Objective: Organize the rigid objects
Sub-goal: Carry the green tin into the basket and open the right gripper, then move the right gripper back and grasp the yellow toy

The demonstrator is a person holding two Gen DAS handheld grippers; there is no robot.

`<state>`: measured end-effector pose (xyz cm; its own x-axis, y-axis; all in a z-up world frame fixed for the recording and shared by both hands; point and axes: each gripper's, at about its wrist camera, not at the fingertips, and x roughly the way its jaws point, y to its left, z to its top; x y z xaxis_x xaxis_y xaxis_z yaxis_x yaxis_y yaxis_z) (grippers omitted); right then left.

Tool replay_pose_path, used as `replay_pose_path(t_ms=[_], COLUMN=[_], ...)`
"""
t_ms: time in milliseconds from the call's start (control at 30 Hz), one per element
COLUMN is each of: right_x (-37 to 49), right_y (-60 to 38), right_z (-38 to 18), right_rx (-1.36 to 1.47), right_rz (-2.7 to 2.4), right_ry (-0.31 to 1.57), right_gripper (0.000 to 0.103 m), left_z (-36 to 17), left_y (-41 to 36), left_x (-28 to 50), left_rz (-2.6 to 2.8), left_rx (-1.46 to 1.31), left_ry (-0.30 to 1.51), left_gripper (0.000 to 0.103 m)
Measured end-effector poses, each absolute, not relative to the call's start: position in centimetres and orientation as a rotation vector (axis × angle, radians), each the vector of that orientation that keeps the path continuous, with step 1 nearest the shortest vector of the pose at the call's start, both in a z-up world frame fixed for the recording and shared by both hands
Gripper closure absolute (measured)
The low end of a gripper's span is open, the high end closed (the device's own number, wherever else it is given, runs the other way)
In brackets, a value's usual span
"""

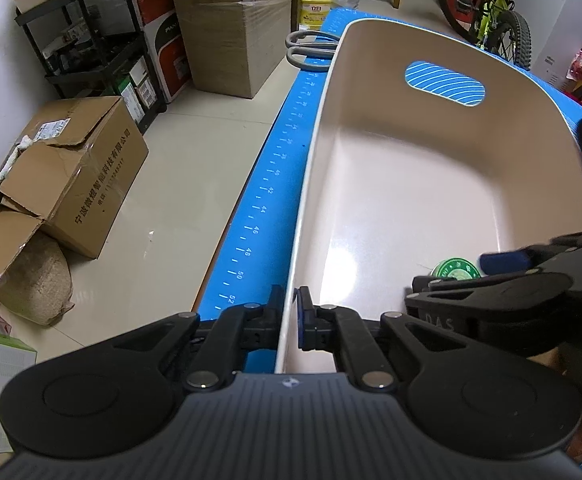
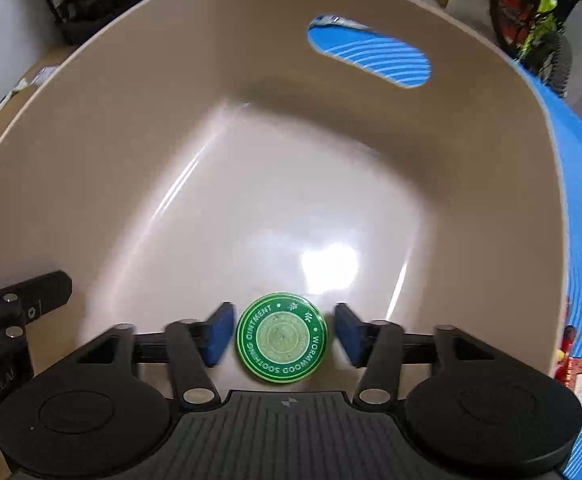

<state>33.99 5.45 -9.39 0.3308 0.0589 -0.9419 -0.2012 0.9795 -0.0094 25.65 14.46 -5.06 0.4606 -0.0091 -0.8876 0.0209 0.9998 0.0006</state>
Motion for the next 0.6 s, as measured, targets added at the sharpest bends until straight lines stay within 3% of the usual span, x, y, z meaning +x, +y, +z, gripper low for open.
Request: replay_pose_path(t_ms=[600], right_x=[28.4], right_y=[0.4], right_z=[1.0], right_rx=[-0.064], right_rz=[0.174], right_ry=[0.924], right_gripper=[0.024], left_z=[-5.3], left_y=[14.6], left_x=[25.6], left_rz=[-0.014], left_rx=[-0.001], left_ry=[1.104], left_gripper=[0.094])
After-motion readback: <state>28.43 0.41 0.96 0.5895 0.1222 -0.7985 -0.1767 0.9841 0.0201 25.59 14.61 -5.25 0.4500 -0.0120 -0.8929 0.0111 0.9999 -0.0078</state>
